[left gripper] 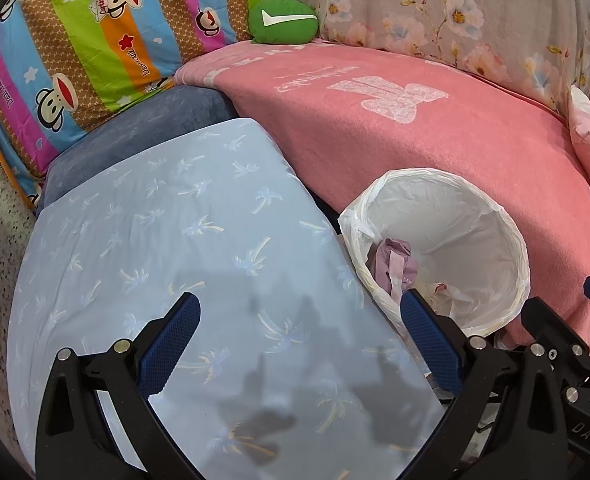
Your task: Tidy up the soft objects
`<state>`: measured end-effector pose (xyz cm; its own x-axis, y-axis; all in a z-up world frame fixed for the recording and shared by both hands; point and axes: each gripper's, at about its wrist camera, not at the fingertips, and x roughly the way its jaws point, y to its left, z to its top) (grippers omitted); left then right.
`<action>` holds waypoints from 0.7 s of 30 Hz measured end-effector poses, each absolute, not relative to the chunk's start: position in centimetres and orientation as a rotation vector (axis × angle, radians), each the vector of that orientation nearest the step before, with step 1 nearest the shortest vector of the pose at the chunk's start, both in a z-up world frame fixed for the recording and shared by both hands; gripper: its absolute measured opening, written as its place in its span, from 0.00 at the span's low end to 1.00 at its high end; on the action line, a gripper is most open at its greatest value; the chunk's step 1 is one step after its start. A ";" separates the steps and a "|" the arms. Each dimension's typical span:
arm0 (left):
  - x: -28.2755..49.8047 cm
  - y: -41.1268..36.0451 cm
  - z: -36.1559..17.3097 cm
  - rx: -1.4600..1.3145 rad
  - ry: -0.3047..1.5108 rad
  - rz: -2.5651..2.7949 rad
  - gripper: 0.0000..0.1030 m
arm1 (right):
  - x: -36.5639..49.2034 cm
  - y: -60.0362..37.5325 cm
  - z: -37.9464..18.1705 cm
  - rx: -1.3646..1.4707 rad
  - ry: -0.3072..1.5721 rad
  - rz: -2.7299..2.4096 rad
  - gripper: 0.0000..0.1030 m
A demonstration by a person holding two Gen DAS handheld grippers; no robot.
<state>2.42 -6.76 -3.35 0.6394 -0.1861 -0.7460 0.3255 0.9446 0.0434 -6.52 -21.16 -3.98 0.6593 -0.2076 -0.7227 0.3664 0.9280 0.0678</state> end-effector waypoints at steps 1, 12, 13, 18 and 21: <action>2.3 -6.8 -3.4 0.181 0.827 -0.294 0.93 | -6.7 -21.1 -4.0 0.216 0.787 -0.328 0.95; 1.8 -7.1 -3.4 0.190 0.830 -0.305 0.93 | -7.3 -21.5 -3.3 0.217 0.775 -0.335 0.95; 1.7 -7.2 -3.4 0.192 0.831 -0.307 0.93 | -7.4 -21.5 -3.3 0.217 0.775 -0.335 0.95; 1.4 -7.7 -3.3 0.200 0.830 -0.316 0.93 | -7.6 -21.6 -3.1 0.215 0.778 -0.338 0.95; 1.2 -7.9 -3.3 0.204 0.830 -0.321 0.93 | -7.6 -21.5 -3.0 0.215 0.778 -0.339 0.95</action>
<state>1.22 -7.91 -3.27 0.6308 -0.1991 -0.7499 0.3570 0.9326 0.0527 -7.60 -21.54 -3.03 0.6620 -0.2187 -0.7169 0.3760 0.9243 0.0652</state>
